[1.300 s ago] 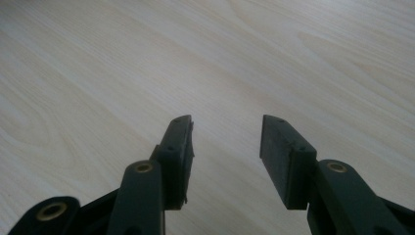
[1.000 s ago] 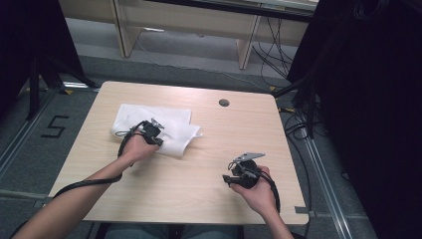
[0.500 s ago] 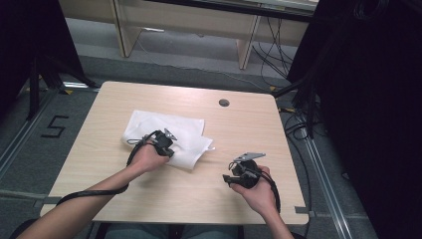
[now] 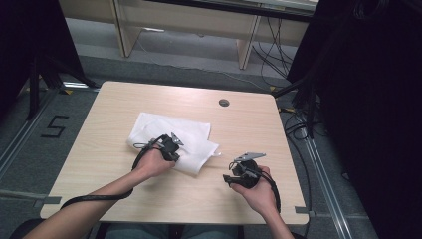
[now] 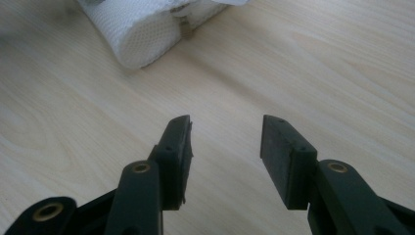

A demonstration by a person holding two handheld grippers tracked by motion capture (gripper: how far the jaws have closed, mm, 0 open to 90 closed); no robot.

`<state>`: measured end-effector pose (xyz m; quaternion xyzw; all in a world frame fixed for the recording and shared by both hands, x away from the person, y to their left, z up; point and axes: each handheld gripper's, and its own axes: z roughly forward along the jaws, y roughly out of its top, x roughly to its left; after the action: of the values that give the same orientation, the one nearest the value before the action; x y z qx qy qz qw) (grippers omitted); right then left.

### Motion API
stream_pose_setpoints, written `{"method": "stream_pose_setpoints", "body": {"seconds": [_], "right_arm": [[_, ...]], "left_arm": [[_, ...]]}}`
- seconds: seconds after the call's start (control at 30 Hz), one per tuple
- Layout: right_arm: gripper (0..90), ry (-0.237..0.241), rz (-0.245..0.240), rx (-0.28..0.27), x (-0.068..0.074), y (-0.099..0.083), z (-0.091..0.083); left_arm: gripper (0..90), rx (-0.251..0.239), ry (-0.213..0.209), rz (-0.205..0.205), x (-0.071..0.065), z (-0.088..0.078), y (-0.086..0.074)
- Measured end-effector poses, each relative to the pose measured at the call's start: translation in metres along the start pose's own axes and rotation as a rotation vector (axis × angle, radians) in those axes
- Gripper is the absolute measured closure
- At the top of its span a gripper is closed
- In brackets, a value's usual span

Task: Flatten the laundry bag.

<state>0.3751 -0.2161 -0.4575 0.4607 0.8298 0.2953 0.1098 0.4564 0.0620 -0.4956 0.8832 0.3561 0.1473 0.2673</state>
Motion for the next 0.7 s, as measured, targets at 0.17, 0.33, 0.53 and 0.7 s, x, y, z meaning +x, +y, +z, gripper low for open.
{"method": "stream_pose_setpoints", "body": {"seconds": [0.17,0.33,0.53,0.7], "right_arm": [[55.7,-0.001,0.002,0.001,0.000,0.000,0.000],[55.6,0.001,0.000,0.003,0.000,0.000,0.000],[55.3,-0.007,0.010,-0.009,-0.002,0.000,0.000],[55.3,-0.013,-0.008,-0.009,-0.005,-0.001,0.000]], "left_arm": [[85.9,-0.003,0.001,0.003,-0.002,0.000,0.000],[85.3,0.001,-0.018,-0.004,-0.002,0.000,0.001],[61.5,-0.054,-0.057,-0.015,0.011,-0.006,0.005],[51.3,-0.108,-0.035,-0.094,0.034,-0.014,0.006]]}}
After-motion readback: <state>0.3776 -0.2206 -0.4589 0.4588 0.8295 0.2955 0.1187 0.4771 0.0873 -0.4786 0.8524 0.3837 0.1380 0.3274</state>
